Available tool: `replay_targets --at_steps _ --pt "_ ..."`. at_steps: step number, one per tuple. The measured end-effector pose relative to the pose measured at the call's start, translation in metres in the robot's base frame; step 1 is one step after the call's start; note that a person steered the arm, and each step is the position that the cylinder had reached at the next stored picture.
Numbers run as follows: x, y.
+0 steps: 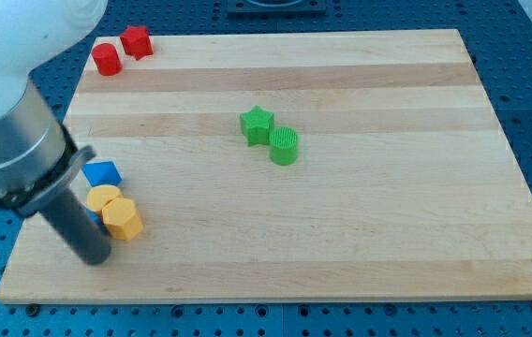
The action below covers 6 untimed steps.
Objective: Push the blue cube into the triangle
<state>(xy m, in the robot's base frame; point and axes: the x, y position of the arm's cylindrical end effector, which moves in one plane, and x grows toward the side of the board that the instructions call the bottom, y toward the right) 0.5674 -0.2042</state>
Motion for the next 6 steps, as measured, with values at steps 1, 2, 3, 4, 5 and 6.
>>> replay_targets --at_steps 1,2,3,4,5,6 --pt "-0.023 -0.045" --pt "0.003 -0.045" --pt "0.004 -0.089" --pt "-0.018 -0.095" --pt "-0.043 -0.052" --pt "-0.057 -0.025"
